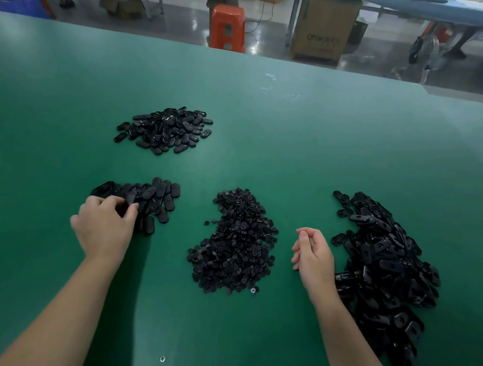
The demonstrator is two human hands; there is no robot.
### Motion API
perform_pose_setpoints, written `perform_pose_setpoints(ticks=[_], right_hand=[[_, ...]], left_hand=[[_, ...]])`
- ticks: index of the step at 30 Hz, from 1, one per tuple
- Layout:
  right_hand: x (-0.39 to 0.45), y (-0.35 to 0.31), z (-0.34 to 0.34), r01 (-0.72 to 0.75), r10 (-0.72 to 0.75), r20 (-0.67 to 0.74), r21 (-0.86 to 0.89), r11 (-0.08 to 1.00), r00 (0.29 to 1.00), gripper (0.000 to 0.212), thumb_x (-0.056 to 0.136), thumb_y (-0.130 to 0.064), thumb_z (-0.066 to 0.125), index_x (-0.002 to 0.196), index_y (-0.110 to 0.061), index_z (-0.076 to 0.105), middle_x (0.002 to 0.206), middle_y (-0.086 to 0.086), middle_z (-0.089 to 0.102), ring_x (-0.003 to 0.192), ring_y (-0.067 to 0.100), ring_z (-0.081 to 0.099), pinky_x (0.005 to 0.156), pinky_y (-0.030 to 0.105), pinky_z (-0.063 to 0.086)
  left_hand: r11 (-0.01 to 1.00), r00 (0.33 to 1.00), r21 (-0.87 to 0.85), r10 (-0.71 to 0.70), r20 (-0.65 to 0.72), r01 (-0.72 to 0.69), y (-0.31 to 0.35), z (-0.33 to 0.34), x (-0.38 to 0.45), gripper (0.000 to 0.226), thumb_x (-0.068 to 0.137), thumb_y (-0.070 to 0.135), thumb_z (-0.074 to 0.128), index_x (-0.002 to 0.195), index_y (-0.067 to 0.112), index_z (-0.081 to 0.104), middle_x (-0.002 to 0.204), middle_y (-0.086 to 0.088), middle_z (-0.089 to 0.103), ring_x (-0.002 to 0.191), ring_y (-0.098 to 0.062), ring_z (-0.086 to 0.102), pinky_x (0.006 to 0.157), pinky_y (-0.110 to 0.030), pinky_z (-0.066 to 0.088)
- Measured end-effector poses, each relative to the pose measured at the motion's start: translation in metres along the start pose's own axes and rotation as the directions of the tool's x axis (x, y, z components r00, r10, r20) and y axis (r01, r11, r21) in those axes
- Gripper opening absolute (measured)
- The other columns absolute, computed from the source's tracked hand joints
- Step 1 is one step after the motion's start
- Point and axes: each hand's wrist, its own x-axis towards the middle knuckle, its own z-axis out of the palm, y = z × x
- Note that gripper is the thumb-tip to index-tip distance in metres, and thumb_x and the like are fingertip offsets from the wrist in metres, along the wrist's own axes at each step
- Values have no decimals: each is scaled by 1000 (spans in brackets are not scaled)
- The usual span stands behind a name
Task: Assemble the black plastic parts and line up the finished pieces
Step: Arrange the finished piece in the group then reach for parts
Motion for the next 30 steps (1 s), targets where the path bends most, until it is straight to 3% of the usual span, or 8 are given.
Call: perform_pose_setpoints(ticks=[7,10,12,14,16,18,23,30], right_hand=[[2,-6,-4,-31,33,36,-47,998,999,16,108,-29,45,113,-25,60,86,-2,67,57,3,56,57,25,49],[7,-9,-21,26,-36,-28,-281,959,999,21,107,-26,46,117,-23,64,101,-2,66,66,1,60,60,23,48],[12,-13,-38,37,-105,-77,-604,796,992,28,106,-25,46,127,-19,63,121,3,60,79,12,61,69,31,49],[18,-17,-53,-22,-67,-75,-810,586,995,32,107,-26,44,133,-15,59,136,5,52,81,21,59,70,31,43],[22,-21,-63,-42,2,-46,-900,434,999,29,108,-27,41,126,-12,57,137,6,49,78,24,57,68,31,41],[23,-22,-69,-41,47,-26,-932,360,999,27,109,-28,38,114,-11,58,135,7,50,80,26,59,69,31,42],[19,-18,-69,13,38,28,-936,353,999,31,109,-29,39,104,-8,62,133,3,55,91,28,66,72,32,42],[18,-18,-62,134,-28,133,-926,353,991,31,106,-29,45,123,-21,70,145,-1,51,118,24,60,85,33,51]], left_hand=[[1000,1000,-6,8,4,-8,3,5,9,35,94,41,67,119,16,72,103,-18,60,94,-37,57,85,-45,36],[985,994,-130,106,-33,-109,18,6,2,30,97,32,62,121,16,70,100,-13,61,85,-33,57,83,-45,41],[949,972,-218,237,11,-229,32,8,-8,26,100,28,58,120,17,71,91,-3,61,71,-23,55,66,-36,46],[905,926,-285,359,118,-315,46,12,-20,25,101,26,58,120,20,72,84,8,55,63,-9,51,53,-27,39],[875,867,-321,443,230,-362,57,19,-32,24,100,27,60,120,25,72,85,12,55,66,-3,51,53,-26,42],[870,828,-329,466,311,-367,64,25,-42,23,100,31,60,119,30,73,91,11,57,71,-5,54,59,-29,50],[887,814,-347,431,388,-304,73,31,-45,18,98,39,62,109,40,76,89,12,55,80,-13,56,70,-34,50],[894,847,-362,395,357,-264,78,35,-49,11,94,38,69,100,38,78,83,12,55,73,-5,53,85,-44,50]])
